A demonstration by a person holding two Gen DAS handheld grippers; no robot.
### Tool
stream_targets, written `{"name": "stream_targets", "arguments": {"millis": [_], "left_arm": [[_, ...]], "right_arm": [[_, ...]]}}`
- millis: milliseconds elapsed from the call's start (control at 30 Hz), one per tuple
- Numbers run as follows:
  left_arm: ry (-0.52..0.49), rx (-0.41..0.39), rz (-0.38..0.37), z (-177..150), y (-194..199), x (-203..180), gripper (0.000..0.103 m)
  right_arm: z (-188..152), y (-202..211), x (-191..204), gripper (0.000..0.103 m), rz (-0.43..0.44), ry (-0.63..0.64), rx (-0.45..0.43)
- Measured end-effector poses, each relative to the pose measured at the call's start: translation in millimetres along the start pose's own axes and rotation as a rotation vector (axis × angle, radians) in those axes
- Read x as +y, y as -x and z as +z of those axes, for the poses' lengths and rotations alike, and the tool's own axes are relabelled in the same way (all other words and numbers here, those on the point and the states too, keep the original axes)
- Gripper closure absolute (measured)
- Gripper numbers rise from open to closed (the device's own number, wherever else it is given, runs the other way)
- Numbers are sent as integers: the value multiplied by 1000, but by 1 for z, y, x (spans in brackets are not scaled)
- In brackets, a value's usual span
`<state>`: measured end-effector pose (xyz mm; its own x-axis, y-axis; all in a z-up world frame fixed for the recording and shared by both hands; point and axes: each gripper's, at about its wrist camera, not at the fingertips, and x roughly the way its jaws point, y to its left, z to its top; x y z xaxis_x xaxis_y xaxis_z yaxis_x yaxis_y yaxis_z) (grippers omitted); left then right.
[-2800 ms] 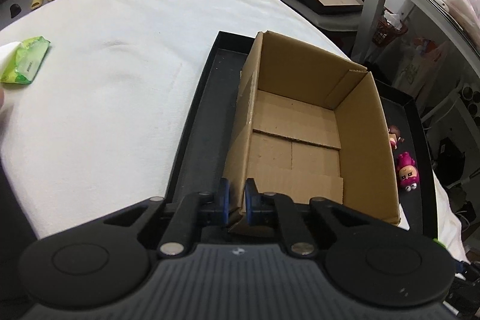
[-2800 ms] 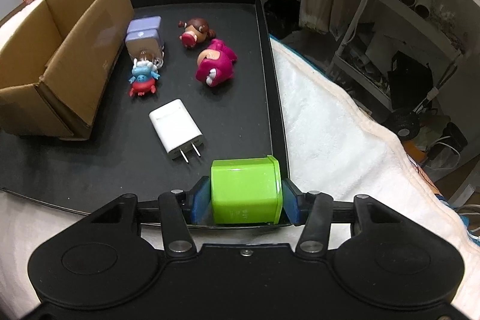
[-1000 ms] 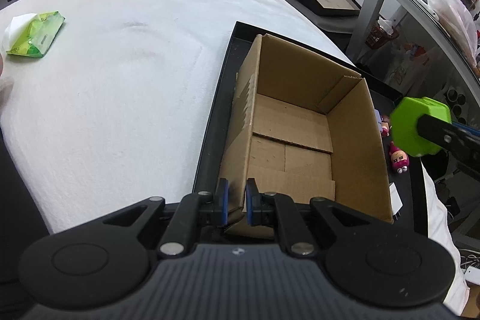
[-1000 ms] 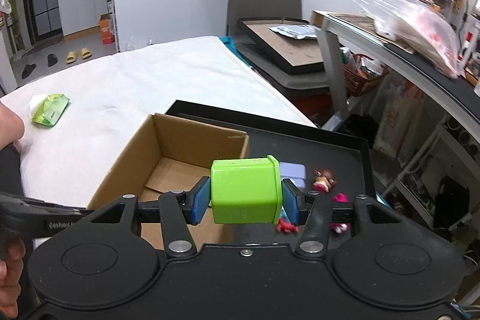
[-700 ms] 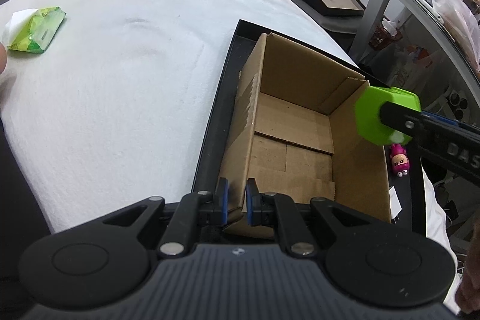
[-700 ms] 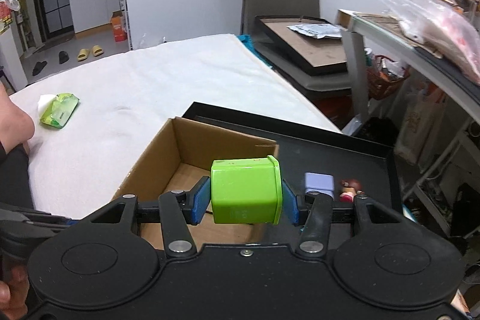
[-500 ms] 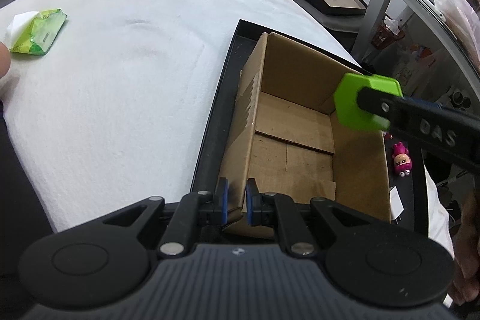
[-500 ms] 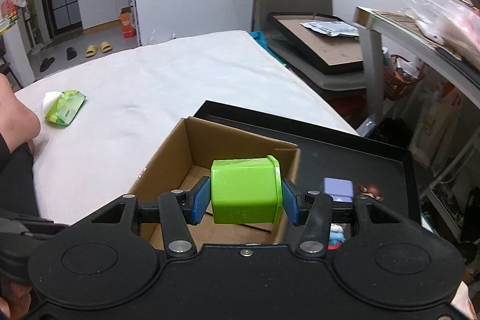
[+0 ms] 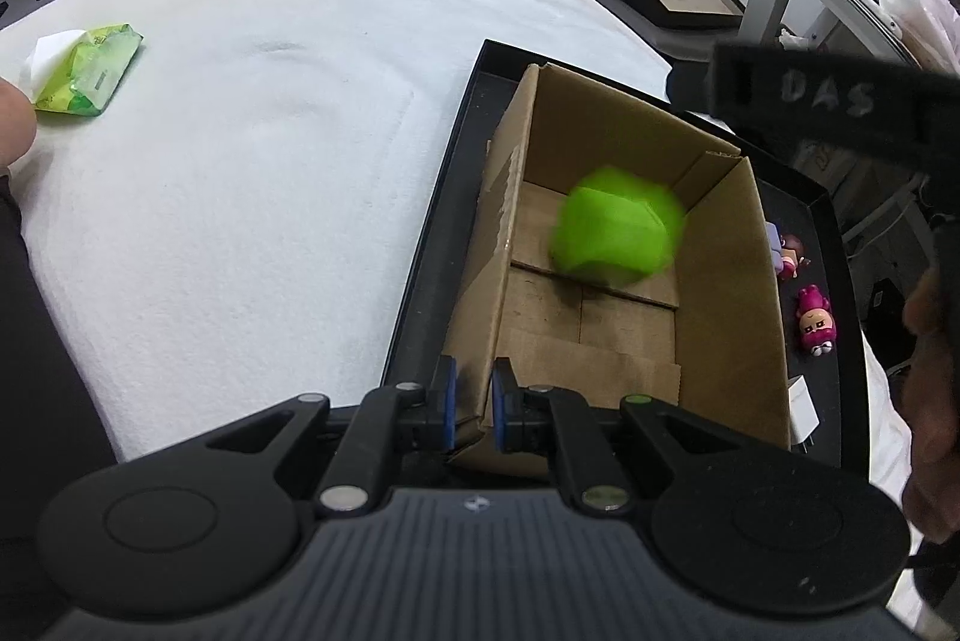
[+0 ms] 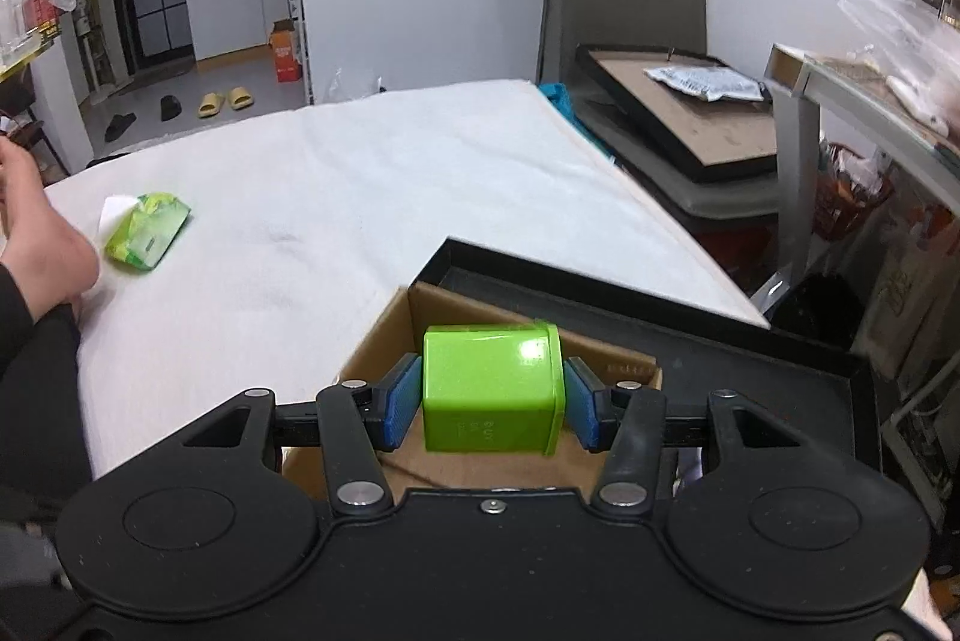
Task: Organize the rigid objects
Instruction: 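Carry the green cube into the box and open the right tool, then move the right tool to the white plug charger and grasp it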
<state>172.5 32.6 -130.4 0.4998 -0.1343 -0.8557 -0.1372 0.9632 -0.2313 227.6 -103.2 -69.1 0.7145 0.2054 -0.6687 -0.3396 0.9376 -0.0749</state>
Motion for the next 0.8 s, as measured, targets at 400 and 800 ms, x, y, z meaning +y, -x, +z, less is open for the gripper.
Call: {"name": "stream_targets", "arguments": {"millis": [400, 800], "left_arm": [[-36, 5, 45, 1, 0, -10, 92], [-94, 15, 122, -1, 3, -27, 77]], "right_arm": [[-17, 26, -32, 18, -65, -26, -9], [-59, 51, -89, 18, -146, -112, 34]]}}
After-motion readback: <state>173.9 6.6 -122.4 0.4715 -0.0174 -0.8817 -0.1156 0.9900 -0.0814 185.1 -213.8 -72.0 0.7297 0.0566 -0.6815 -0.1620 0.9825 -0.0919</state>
